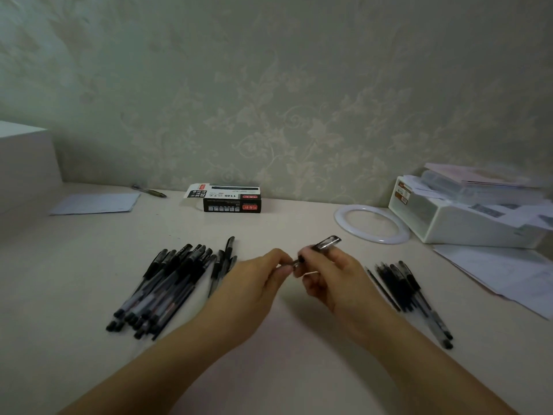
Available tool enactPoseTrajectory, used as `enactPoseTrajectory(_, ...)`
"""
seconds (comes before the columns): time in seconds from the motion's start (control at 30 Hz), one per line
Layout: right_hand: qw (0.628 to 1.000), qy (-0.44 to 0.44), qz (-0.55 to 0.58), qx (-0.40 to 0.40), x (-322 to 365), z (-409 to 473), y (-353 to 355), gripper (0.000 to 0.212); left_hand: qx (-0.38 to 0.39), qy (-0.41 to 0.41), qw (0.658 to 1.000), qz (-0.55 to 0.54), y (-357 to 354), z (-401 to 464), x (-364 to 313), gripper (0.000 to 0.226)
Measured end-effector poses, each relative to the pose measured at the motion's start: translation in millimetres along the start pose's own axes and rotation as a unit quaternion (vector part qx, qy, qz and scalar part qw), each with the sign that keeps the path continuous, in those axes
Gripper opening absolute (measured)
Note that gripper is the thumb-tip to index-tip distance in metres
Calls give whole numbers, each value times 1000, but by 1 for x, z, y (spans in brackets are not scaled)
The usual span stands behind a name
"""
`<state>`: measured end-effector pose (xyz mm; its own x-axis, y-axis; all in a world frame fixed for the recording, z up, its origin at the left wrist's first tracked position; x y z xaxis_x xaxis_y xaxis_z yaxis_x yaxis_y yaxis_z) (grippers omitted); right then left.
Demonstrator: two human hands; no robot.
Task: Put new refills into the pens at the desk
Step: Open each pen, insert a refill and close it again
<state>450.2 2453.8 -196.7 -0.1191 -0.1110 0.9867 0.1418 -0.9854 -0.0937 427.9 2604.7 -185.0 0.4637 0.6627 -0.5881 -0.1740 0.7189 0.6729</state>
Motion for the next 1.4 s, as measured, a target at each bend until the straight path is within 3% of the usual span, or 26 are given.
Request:
enactPoseTrajectory(0.13,997,22,5,-78,6,3,16,18,-4,-10,997,78,6,0,3,14)
enactPoseTrajectory(0.33,997,45,-62,31,1,-3,-4,10,28,-17,996,84,7,-2,0,10)
enactPoseTrajectory(0.47,993,67,-83,45,3,-3,-3,9,51,-10,995,79,5,-2,-1,18)
enactPoseTrajectory(0.67,993,87,-63,57,3,-5,-7,11,-21,-14,978,209,12,-2,-1,38)
enactPoseTrajectory(0.8,991,131,-27,-10,15,-3,2,16,-88,66,970,215,25,5,9,70)
enactPoseTrajectory(0.9,983,163,-63,-48,21,-3,13,9,-105,96,974,177,34,7,13,61)
enactPoseTrajectory(0.97,972,170,-156,-46,18,-2,16,6,-95,100,978,160,32,5,14,50)
enactPoseTrajectory(1.13,889,174,-423,34,0,-2,11,12,-40,58,991,118,20,3,16,18)
enactPoseTrajectory(1.23,856,192,-474,75,-6,-3,6,15,-22,35,990,134,17,3,14,15)
enactPoseTrajectory(1.4,839,202,-498,83,-6,-2,5,14,4,37,989,141,13,3,16,12)
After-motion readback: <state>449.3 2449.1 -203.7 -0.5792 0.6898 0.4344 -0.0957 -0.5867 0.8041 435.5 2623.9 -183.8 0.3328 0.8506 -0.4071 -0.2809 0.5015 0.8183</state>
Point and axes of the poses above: each hand's wrist, its own z-axis towards the middle knuckle, its own y-axis out of the back of the hand, x = y × z, the point moved 4 cm from there along z, towards the middle knuckle, and after that the axes turned 6 degrees about y, right-handed, at the moved point
